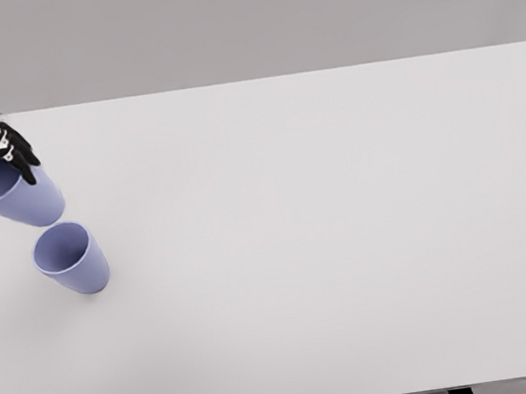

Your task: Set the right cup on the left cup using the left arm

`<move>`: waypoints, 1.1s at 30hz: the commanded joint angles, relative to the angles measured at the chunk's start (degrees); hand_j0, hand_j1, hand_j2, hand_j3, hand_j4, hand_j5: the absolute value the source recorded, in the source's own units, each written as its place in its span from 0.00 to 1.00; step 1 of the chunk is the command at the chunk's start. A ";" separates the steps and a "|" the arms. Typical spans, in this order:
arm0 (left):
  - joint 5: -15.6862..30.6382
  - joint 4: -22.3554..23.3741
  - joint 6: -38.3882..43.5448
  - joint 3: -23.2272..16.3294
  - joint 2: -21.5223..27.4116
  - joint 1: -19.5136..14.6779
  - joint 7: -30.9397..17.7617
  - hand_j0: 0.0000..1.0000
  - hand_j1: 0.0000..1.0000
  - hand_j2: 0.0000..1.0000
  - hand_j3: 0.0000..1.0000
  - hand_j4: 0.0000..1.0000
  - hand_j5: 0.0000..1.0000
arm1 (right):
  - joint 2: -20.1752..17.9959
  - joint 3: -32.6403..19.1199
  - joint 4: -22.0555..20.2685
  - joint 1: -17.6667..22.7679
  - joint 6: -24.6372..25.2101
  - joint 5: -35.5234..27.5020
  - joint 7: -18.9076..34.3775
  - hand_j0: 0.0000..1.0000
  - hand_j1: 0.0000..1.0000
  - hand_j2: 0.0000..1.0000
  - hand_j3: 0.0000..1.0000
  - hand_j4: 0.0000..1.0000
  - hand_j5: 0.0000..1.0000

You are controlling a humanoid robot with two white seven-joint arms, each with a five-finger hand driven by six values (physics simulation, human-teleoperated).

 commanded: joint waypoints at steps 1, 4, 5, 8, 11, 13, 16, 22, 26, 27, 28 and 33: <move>1.40 -2.34 0.22 0.21 2.19 0.00 0.01 0.59 0.59 0.59 0.59 0.59 0.59 | 0.00 0.00 0.01 0.00 -0.01 0.02 0.01 1.00 1.00 1.00 1.00 1.00 1.00; 1.48 -2.51 0.22 -0.06 2.37 0.09 0.01 0.59 0.59 0.59 0.59 0.59 0.59 | 0.00 0.00 0.01 0.00 -0.01 0.02 0.01 1.00 1.00 1.00 1.00 1.00 1.00; 1.48 -2.51 0.22 0.03 2.81 0.17 0.01 0.59 0.59 0.59 0.59 0.59 0.59 | 0.00 0.00 0.01 0.00 -0.01 0.02 0.01 1.00 1.00 1.00 1.00 1.00 1.00; 1.48 -3.65 0.22 -0.06 3.86 0.26 0.01 0.59 0.59 0.59 0.59 0.59 0.59 | 0.00 0.00 0.01 0.00 -0.01 0.02 0.01 1.00 1.00 1.00 1.00 1.00 1.00; 1.48 -3.92 0.22 0.47 3.60 2.11 0.01 0.59 0.59 0.59 0.59 0.59 0.59 | 0.00 0.00 0.01 0.00 -0.01 0.02 0.01 1.00 1.00 1.00 1.00 1.00 1.00; 1.48 -3.83 0.22 0.47 3.07 2.28 0.01 0.59 0.59 0.59 0.59 0.59 0.59 | 0.00 0.00 0.01 0.00 -0.01 0.02 0.01 1.00 1.00 1.00 1.00 1.00 1.00; 1.40 -3.39 0.22 0.47 2.90 1.93 0.01 0.59 0.59 0.59 0.59 0.59 0.59 | 0.00 0.00 0.01 0.00 -0.01 0.02 0.01 1.00 1.00 1.00 1.00 1.00 1.00; 0.78 -2.69 0.22 0.47 0.70 1.84 0.01 0.59 0.59 0.59 0.59 0.59 0.59 | 0.00 0.00 0.01 0.00 -0.01 0.02 0.01 1.00 1.00 1.00 1.00 1.00 1.00; 0.69 -1.81 0.22 0.47 0.17 1.84 0.01 0.59 0.59 0.59 0.59 0.59 0.59 | 0.00 0.00 0.01 0.00 -0.01 0.02 0.01 1.00 1.00 1.00 1.00 1.00 1.00; 0.69 -1.81 0.22 0.47 0.26 1.84 0.01 0.59 0.59 0.59 0.59 0.59 0.59 | 0.00 0.00 0.01 0.00 -0.01 0.02 0.01 1.00 1.00 1.00 1.00 1.00 1.00; 0.69 -1.81 0.22 0.47 0.26 1.84 0.01 0.59 0.59 0.59 0.59 0.59 0.59 | 0.00 0.00 0.01 0.00 -0.01 0.02 0.01 1.00 1.00 1.00 1.00 1.00 1.00; 0.08 -0.58 0.22 0.29 -0.36 1.93 0.01 0.59 0.59 0.59 0.59 0.59 0.59 | 0.00 0.00 0.01 0.00 -0.01 0.02 0.01 1.00 1.00 1.00 1.00 1.00 1.00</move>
